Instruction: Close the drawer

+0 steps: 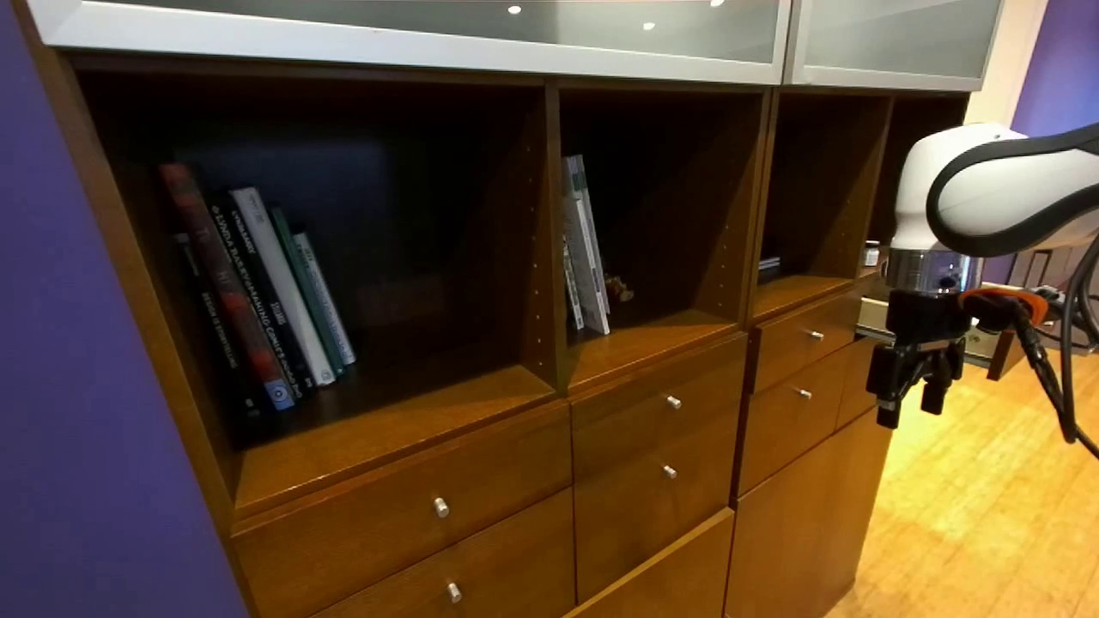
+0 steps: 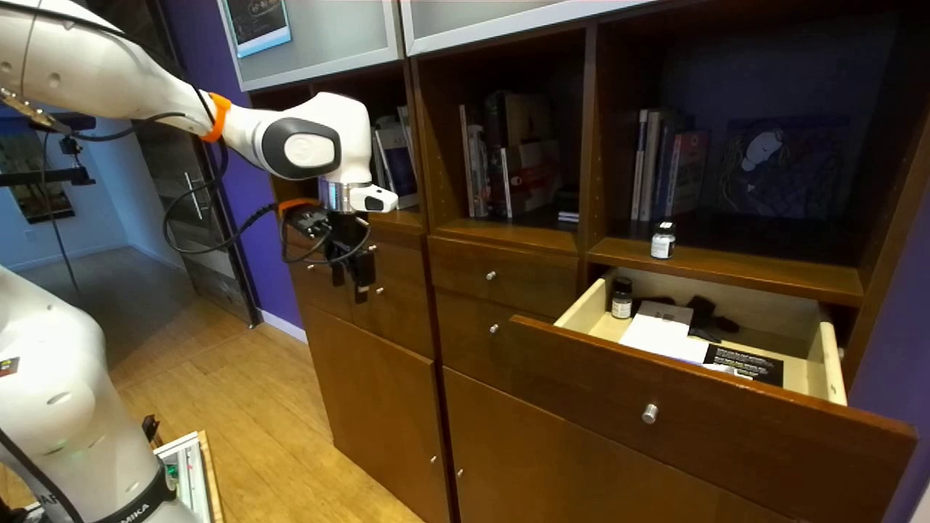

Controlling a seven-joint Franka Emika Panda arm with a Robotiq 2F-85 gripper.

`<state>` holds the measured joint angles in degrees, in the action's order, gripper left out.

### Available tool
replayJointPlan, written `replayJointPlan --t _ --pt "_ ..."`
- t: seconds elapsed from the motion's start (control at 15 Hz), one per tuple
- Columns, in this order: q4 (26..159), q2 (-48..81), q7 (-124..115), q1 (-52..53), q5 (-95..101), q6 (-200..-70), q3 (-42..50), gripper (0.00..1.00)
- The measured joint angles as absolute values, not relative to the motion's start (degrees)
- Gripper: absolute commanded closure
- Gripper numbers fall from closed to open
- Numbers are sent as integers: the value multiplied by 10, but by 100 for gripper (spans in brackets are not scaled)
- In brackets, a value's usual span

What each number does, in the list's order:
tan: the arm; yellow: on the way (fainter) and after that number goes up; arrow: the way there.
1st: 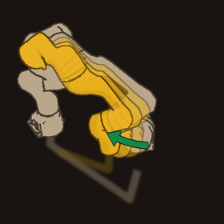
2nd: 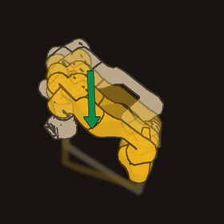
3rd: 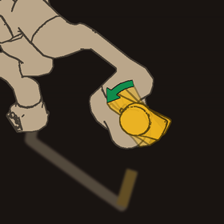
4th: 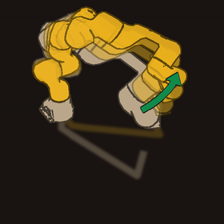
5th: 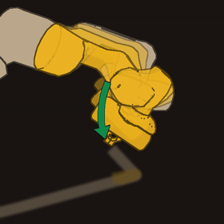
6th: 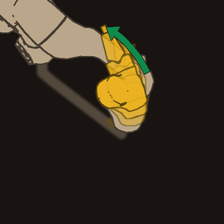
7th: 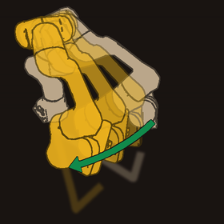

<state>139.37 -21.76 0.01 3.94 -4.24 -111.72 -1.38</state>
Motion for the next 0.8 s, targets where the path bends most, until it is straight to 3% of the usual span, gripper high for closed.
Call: replayJointPlan --t 0.6,0.67,0.8 --pt "1429 -288 -49 -87 263 -1069 -3 0" --pt "1436 -298 -48 -97 301 -1067 -1 20" --pt "1448 -314 -48 -111 372 -1066 3 32"
